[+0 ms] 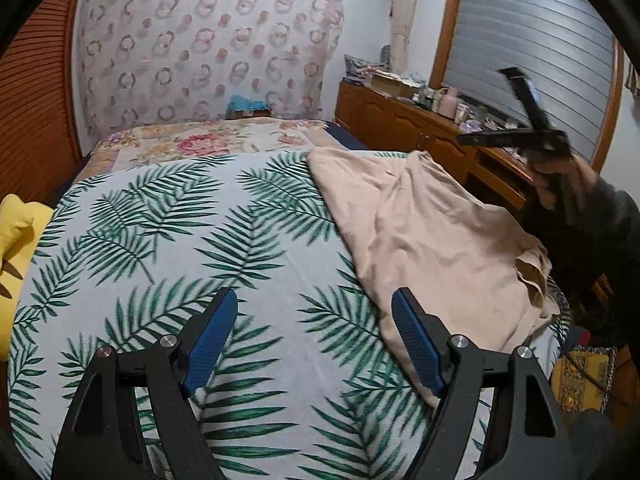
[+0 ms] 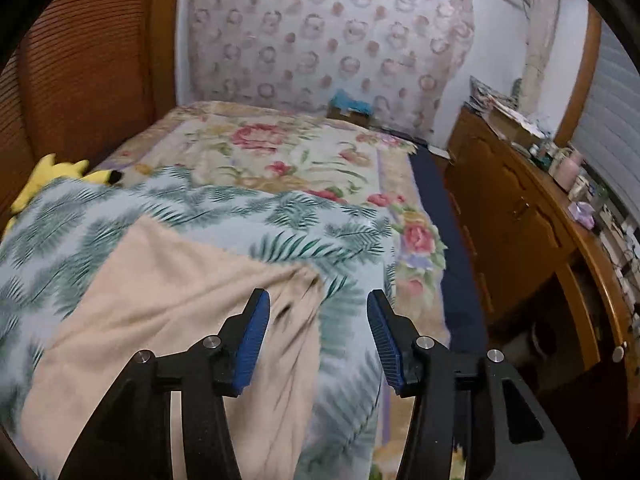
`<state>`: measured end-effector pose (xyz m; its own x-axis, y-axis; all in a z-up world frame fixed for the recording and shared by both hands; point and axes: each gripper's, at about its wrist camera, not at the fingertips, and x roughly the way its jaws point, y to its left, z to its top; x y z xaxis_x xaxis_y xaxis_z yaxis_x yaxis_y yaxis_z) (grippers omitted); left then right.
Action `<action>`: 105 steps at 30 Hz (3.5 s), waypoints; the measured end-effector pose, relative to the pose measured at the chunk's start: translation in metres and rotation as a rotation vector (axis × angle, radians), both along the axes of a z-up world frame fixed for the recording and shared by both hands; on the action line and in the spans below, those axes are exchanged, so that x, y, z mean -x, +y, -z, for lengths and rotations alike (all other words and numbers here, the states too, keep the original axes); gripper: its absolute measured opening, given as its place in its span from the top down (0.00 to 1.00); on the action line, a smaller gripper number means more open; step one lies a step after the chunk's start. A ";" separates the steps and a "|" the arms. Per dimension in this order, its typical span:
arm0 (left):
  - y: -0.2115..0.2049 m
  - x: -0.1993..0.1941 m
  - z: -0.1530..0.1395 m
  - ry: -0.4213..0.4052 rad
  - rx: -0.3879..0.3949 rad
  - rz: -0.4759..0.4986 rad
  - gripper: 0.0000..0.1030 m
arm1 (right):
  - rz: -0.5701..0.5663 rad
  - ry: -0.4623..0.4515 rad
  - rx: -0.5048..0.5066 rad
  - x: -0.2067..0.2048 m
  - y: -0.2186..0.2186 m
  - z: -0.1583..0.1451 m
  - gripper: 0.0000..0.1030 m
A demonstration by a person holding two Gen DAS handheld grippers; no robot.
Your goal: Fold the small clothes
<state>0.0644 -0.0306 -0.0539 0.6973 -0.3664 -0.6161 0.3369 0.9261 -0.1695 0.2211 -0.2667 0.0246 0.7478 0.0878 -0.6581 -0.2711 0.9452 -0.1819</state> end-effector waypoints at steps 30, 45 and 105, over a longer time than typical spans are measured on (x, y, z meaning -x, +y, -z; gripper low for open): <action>-0.068 0.014 0.025 0.130 -0.073 0.197 0.22 | -0.107 0.206 -0.056 0.179 -0.038 0.077 0.97; -0.066 0.019 0.028 0.149 -0.085 0.188 0.22 | -0.028 0.112 -0.146 0.193 -0.037 0.063 0.43; -0.051 -0.155 -0.069 -0.037 0.059 0.126 0.92 | -0.143 -0.109 -0.230 0.045 -0.032 0.016 0.95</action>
